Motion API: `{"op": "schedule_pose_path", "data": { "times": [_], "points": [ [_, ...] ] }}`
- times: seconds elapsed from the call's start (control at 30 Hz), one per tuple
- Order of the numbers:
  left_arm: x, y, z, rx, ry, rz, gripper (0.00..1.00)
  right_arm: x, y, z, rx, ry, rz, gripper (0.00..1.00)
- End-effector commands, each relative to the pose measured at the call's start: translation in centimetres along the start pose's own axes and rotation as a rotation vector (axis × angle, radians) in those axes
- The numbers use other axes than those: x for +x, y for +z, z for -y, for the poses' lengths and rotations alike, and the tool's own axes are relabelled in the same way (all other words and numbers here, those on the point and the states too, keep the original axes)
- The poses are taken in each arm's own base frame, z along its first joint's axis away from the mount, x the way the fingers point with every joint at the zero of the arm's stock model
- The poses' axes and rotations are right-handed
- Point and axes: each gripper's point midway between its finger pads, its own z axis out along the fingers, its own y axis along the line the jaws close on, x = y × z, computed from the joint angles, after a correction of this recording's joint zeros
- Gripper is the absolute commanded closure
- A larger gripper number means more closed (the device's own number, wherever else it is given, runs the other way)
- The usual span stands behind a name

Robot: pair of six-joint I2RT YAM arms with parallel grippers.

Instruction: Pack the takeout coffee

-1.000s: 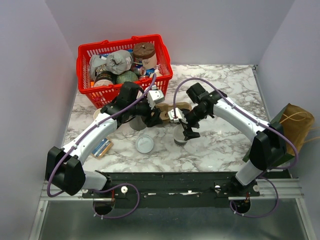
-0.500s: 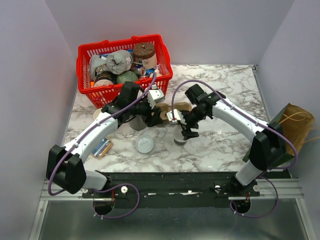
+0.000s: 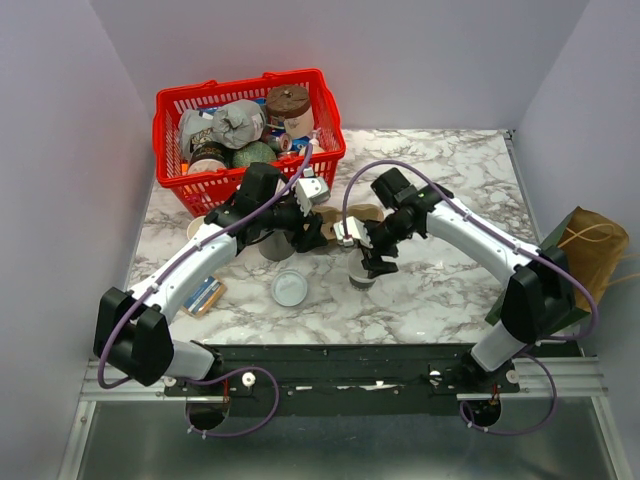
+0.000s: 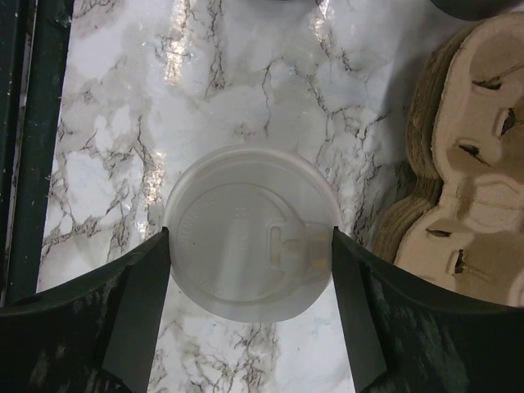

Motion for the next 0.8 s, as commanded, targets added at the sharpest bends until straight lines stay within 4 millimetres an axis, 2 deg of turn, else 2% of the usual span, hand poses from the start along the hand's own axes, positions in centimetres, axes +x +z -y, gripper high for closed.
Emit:
{"op": "schedule_pose_path", "data": {
  "times": [0.0, 0.23, 0.4, 0.43, 0.53, 0.57, 0.67, 0.73, 0.77],
  "points": [
    [0.1, 0.2, -0.4, 0.001, -0.008, 0.006, 0.28, 0.6, -0.7, 0.0, 0.048, -0.002, -0.049, 0.22],
    [0.1, 0.3, -0.4, 0.009, -0.012, 0.007, 0.28, 2.4, -1.9, 0.5, 0.093, 0.113, -0.079, 0.22],
    [-0.1, 0.3, -0.3, 0.010, -0.011, 0.013, 0.28, 4.7, -5.3, 3.0, 0.176, 0.283, -0.063, 0.23],
    [-0.1, 0.3, -0.3, 0.012, -0.012, 0.012, 0.28, 5.0, -6.1, 4.0, 0.199, 0.303, -0.058, 0.23],
    [-0.1, 0.4, -0.3, 0.016, -0.015, 0.014, 0.28, 7.3, -8.0, 5.4, 0.246, 0.397, -0.058, 0.23],
    [-0.3, 0.4, -0.3, 0.013, -0.018, 0.019, 0.28, 8.1, -9.3, 6.4, 0.287, 0.424, -0.054, 0.23],
    [-0.3, 0.4, -0.3, 0.018, -0.023, 0.020, 0.27, 9.6, -11.3, 8.6, 0.360, 0.492, -0.043, 0.23],
    [-0.4, 0.4, -0.3, 0.018, -0.024, 0.020, 0.27, 10.9, -12.1, 9.9, 0.406, 0.550, -0.050, 0.23],
    [-0.4, 0.4, -0.2, 0.020, -0.024, 0.017, 0.27, 12.2, -12.3, 10.5, 0.420, 0.586, -0.056, 0.23]
  ]
}}
